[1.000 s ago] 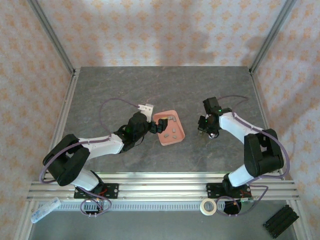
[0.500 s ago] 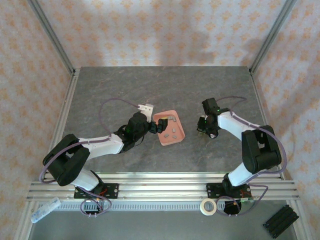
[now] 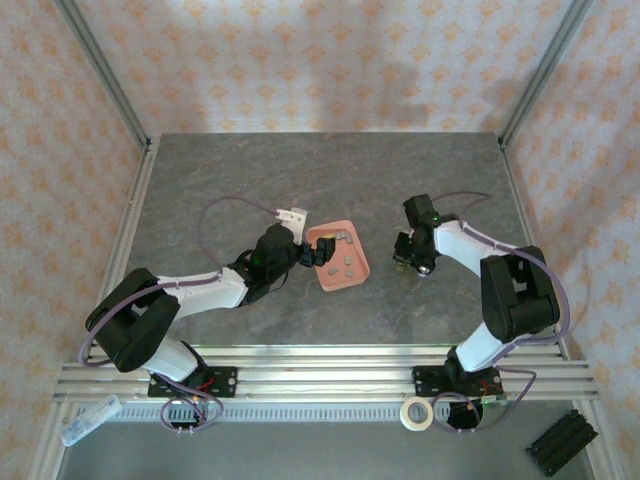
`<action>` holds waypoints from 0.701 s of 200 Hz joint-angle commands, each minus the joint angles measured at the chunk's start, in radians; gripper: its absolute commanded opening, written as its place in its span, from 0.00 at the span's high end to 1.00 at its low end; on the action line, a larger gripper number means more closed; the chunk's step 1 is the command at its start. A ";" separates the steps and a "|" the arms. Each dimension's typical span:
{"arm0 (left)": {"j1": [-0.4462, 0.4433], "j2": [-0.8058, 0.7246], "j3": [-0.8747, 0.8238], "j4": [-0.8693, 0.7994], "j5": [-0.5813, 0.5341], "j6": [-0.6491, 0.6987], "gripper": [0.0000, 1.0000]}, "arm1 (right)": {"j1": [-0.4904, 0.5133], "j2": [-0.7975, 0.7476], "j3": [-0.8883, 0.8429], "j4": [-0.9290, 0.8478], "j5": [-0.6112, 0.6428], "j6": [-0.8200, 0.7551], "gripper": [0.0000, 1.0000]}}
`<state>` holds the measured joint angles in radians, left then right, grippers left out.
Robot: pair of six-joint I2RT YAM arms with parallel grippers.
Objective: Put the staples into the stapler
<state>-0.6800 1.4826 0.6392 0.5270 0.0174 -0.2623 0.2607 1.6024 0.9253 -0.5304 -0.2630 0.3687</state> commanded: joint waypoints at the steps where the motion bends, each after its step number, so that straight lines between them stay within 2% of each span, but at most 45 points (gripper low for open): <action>1: 0.001 0.002 0.032 -0.014 -0.017 0.014 0.01 | -0.009 0.015 0.014 0.010 0.024 -0.005 0.85; 62: 0.000 0.023 0.050 -0.007 0.001 0.012 0.01 | -0.009 -0.103 0.017 -0.048 0.041 -0.012 0.81; 140: 0.000 0.015 0.045 -0.006 -0.003 0.009 0.01 | -0.010 -0.040 -0.005 -0.014 0.002 -0.008 0.82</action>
<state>-0.6800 1.5043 0.6712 0.5198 0.0181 -0.2604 0.2562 1.5341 0.9260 -0.5446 -0.2604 0.3649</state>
